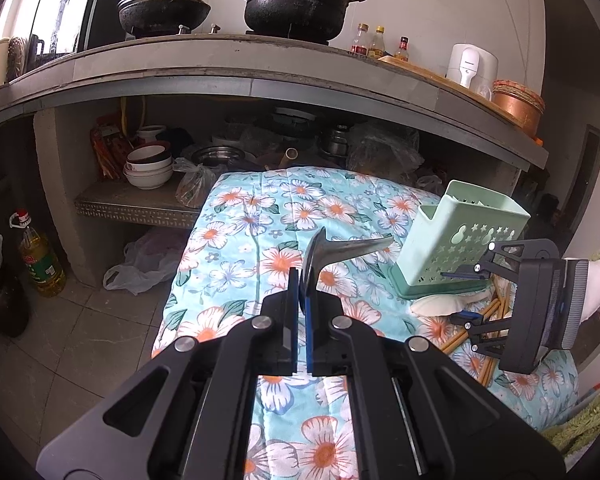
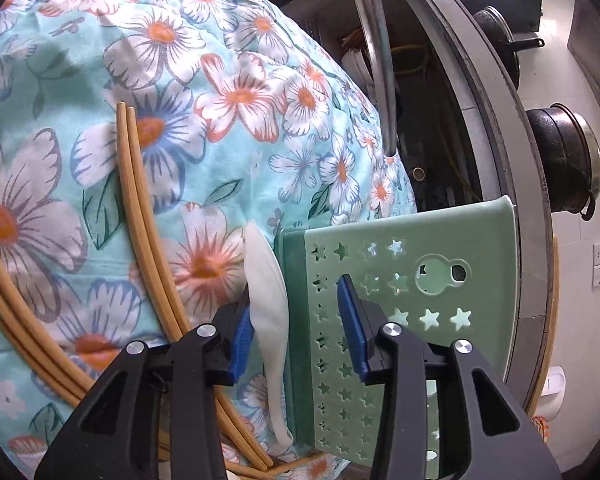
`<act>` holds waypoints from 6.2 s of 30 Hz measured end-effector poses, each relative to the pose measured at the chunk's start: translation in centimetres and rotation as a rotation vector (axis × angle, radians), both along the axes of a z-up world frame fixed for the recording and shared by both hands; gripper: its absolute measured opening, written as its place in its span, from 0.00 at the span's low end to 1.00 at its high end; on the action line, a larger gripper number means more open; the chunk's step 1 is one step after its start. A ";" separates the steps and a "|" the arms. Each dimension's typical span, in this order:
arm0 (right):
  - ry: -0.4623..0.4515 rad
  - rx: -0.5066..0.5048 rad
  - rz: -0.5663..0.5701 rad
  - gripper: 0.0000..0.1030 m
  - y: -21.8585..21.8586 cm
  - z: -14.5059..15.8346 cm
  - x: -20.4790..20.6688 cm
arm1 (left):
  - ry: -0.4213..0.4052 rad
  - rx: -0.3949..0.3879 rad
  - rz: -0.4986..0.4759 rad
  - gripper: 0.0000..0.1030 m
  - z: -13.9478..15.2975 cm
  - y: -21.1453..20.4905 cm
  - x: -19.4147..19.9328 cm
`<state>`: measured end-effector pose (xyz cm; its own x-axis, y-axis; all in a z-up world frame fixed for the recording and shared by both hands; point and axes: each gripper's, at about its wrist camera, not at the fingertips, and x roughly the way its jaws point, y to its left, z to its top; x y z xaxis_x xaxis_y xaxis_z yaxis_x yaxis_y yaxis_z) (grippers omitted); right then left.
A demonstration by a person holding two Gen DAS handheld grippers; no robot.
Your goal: Organize utensils
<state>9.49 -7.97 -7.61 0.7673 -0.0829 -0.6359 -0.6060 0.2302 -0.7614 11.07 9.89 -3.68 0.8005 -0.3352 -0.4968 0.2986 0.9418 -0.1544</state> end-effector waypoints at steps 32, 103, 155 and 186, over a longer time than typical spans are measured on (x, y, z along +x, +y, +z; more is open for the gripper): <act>-0.248 0.842 -0.470 0.03 -10.2 15.4 -3.2 | -0.240 0.542 -0.339 0.02 9.0 -11.5 1.3; 0.056 1.447 -0.941 0.84 -22.2 6.7 -8.2 | 0.151 0.019 -0.487 0.59 2.3 -16.9 2.0; 0.064 1.439 -1.014 0.84 -23.9 5.1 -8.2 | 0.184 0.107 -0.501 0.62 -0.2 -20.1 1.0; 0.083 1.408 -1.115 0.84 -25.7 3.1 -8.6 | 0.030 0.456 -0.689 0.62 -5.0 -26.5 -4.9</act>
<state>0.92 -33.71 -4.53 0.6997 0.0957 -0.7080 0.2496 0.8958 0.3677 6.21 -16.57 -8.69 0.4736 -0.5067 -0.7204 0.8338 0.5215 0.1814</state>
